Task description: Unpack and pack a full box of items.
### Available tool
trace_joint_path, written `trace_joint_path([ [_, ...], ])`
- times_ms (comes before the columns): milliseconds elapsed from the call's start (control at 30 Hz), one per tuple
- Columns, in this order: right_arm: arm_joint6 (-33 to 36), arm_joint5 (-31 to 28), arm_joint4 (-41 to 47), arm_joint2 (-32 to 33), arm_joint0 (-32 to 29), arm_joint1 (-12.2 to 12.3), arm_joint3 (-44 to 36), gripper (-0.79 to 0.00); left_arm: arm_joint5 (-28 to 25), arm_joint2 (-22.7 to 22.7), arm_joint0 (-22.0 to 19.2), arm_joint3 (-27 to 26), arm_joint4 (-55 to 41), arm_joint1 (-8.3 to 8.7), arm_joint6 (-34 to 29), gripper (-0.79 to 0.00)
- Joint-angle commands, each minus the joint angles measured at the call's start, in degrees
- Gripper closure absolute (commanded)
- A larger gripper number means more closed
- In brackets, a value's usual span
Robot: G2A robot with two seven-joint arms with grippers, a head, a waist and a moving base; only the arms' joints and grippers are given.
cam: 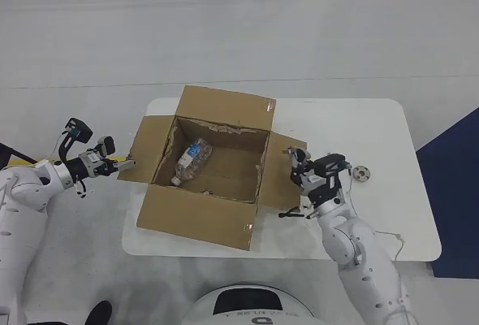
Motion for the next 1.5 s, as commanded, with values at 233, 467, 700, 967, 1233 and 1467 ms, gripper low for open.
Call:
trace_joint_path([
  [233, -3.2, 1.6, 3.6, 15.4, -12.1, 1.2, 1.1, 0.000, 0.0, 0.0, 0.0, 0.0, 0.0, 0.00, 0.0, -0.785],
  [467, 13.3, 10.8, -5.1, 16.1, -9.8, 1.7, 0.9, 0.000, 0.0, 0.0, 0.0, 0.0, 0.0, 0.00, 0.0, -0.785],
  [700, 22.0, 11.1, -15.8, 14.2, -7.1, 2.2, 3.4, 0.000, 0.0, 0.0, 0.0, 0.0, 0.0, 0.00, 0.0, -0.785],
  [967, 26.2, 11.9, -19.8, 14.0, -5.6, 2.4, 4.8, 0.000, 0.0, 0.0, 0.0, 0.0, 0.0, 0.00, 0.0, -0.785],
  [1233, 29.9, 12.6, -23.2, 12.9, -4.3, 2.4, 4.9, -0.265, 0.0, 0.0, 0.0, 0.0, 0.0, 0.00, 0.0, -0.785],
  [1467, 31.6, 12.9, -23.8, 13.4, -4.4, 2.4, 3.0, -0.369, 0.0, 0.0, 0.0, 0.0, 0.0, 0.00, 0.0, -0.785],
])
